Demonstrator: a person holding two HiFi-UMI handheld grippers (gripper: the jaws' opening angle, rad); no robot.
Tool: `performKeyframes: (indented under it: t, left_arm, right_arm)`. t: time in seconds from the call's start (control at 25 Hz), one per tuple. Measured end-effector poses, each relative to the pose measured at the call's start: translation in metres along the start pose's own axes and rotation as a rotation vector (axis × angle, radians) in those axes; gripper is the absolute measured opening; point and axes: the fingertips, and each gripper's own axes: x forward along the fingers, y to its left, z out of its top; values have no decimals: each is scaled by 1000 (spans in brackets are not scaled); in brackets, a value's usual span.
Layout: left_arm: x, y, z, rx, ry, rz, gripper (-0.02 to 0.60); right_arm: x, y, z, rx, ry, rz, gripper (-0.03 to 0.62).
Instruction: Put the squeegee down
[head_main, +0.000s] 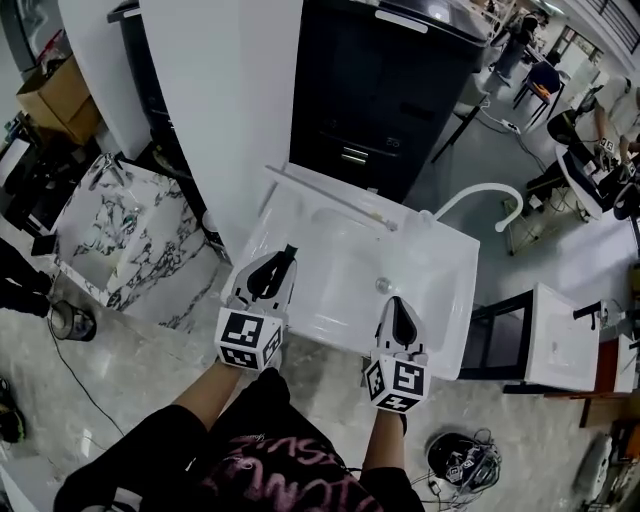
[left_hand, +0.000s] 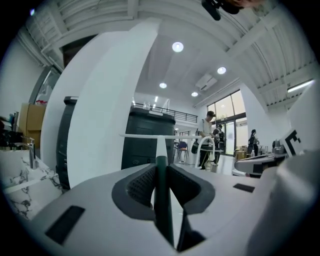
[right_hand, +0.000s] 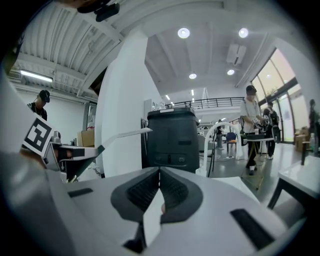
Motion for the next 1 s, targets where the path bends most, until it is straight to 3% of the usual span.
performKeyframes:
  t: [0.52,1.0]
  left_arm:
    - [69,27,8,2,5,-89,86]
    - [87,44,14,15,-8,-133,86]
  right_arm:
    - [73,4,21,-19,4,-69,21]
    - [105,15,28,-16,-8,-91,21]
